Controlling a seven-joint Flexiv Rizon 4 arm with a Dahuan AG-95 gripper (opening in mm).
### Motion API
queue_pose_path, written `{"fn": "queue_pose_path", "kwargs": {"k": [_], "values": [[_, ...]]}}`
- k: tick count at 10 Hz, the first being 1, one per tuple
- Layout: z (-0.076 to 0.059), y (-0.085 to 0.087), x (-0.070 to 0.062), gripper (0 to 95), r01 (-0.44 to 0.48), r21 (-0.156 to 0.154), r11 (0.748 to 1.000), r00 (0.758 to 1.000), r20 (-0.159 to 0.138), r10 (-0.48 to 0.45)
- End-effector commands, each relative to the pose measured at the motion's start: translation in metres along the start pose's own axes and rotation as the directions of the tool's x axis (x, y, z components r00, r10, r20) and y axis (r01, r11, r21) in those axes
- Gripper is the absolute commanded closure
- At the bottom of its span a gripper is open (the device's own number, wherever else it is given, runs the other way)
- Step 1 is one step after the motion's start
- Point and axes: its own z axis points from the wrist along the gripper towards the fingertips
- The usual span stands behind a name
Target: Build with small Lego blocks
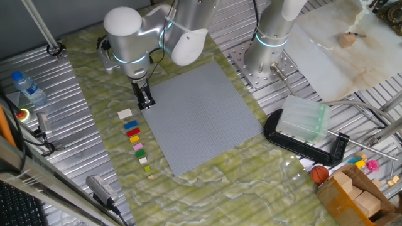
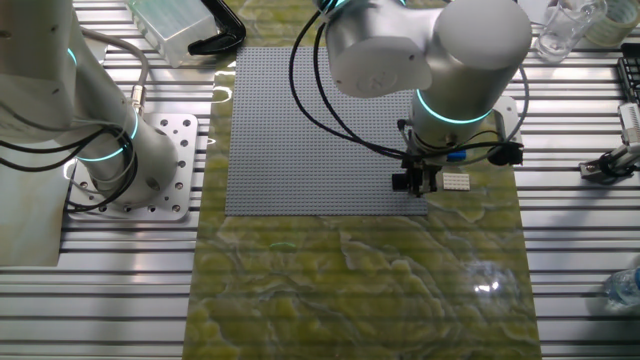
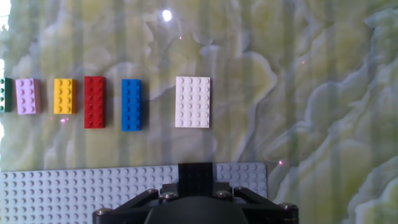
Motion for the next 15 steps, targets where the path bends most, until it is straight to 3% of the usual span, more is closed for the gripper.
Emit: {"fn": "queue_pose_path", "kwargs": {"k": [1,9,11,15], "values": [[0.0012,-0.0008,0.0002,95.0,-0.006,-0.001,1.0,1.0,0.004,0.006],[0.0037,-0.0021,-0.0011,95.0,0.005,-0.005,1.0,1.0,0.006,-0.005],[0.0037,-0.002,-0.0012,95.0,0.004,-0.009,1.0,1.0,-0.01,-0.004],[0.0065,-0.0019,-0.0019,95.0,0.003,-0.006,1.0,1.0,-0.014,-0.003]]}}
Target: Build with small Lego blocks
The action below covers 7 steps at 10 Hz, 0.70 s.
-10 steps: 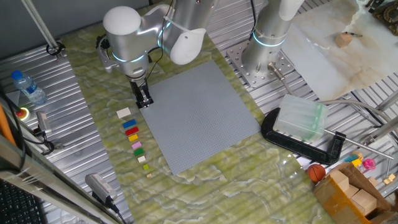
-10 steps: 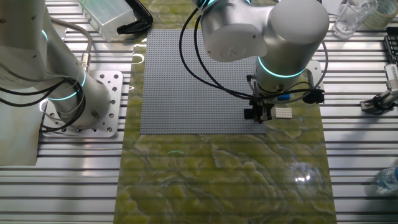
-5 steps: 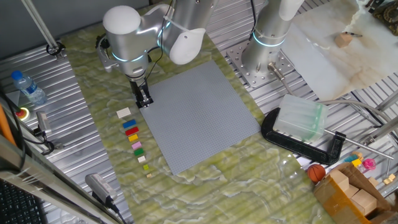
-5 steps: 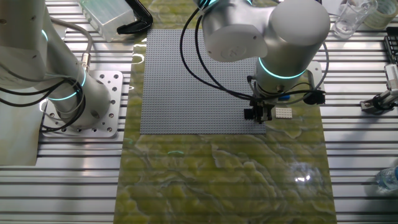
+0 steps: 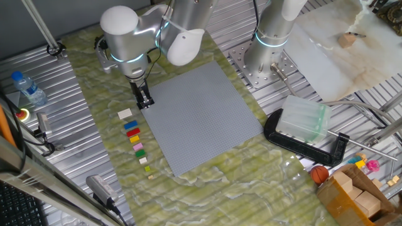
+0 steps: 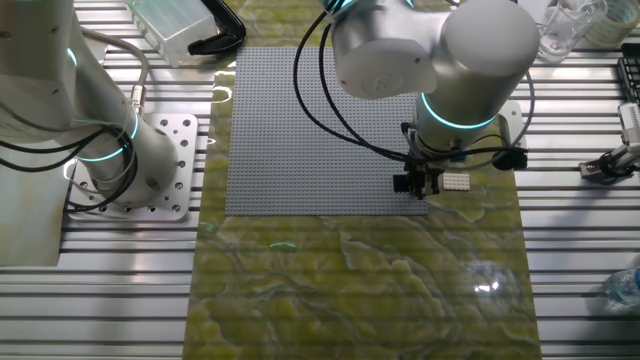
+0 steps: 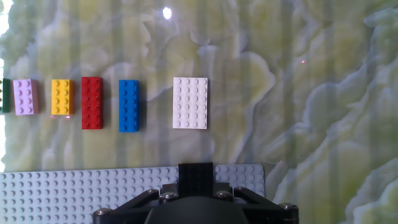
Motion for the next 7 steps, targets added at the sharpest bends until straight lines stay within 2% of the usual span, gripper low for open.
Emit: {"fn": "queue_pose_path", "kwargs": {"k": [1,6,7], "values": [[0.0066,0.0002,0.0006,95.0,-0.002,-0.008,1.0,1.0,-0.006,0.002],[0.0081,0.0024,0.001,95.0,-0.005,0.001,1.0,1.0,-0.018,0.005],[0.0081,0.0024,0.001,95.0,-0.004,-0.001,1.0,1.0,-0.031,0.004]]}}
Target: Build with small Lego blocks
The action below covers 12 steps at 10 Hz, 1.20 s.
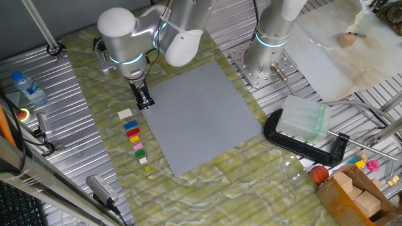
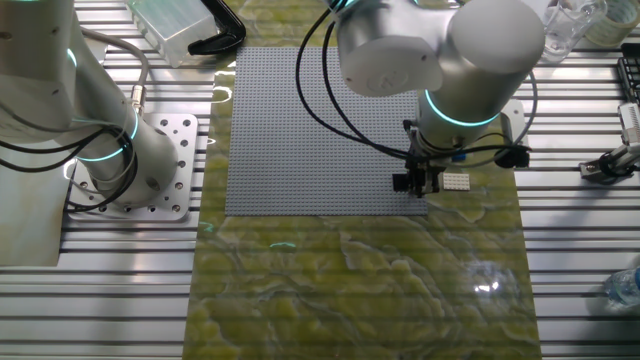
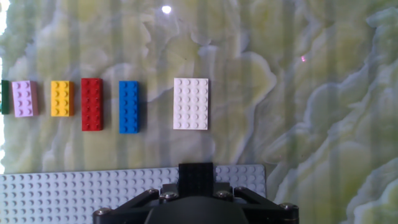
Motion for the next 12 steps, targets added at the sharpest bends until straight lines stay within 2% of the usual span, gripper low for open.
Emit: {"fn": "queue_pose_path", "kwargs": {"k": [1,7,12], "values": [[0.0083,0.0005,-0.0006,95.0,0.0,-0.008,1.0,1.0,-0.013,0.0],[0.0099,0.0001,-0.0006,95.0,-0.009,-0.005,1.0,0.999,-0.034,0.008],[0.0117,-0.0004,-0.0006,95.0,-0.005,-0.008,1.0,0.999,-0.035,0.005]]}}
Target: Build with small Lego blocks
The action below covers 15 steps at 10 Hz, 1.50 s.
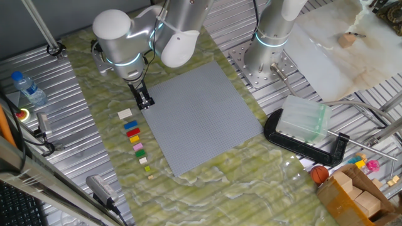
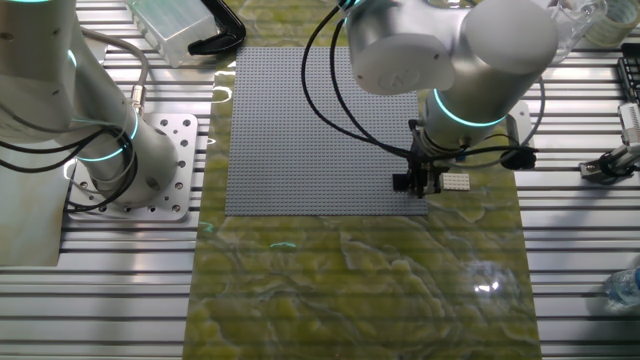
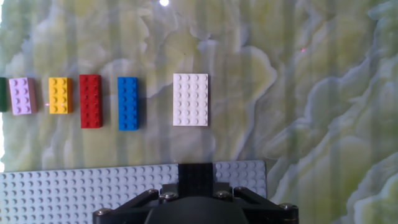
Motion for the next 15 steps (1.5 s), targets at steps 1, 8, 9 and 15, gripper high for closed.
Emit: {"fn": "queue_pose_path", "kwargs": {"k": [1,8,9,15], "values": [[0.0116,0.0003,-0.0007,95.0,0.002,0.0,1.0,1.0,-0.008,-0.002],[0.0136,0.0001,-0.0011,95.0,0.014,-0.008,1.0,1.0,-0.02,-0.014],[0.0141,0.0,-0.0012,95.0,0.015,-0.009,1.0,1.0,-0.022,-0.015],[0.0155,-0.0001,-0.0014,95.0,0.017,-0.017,1.0,0.999,-0.036,-0.017]]}}
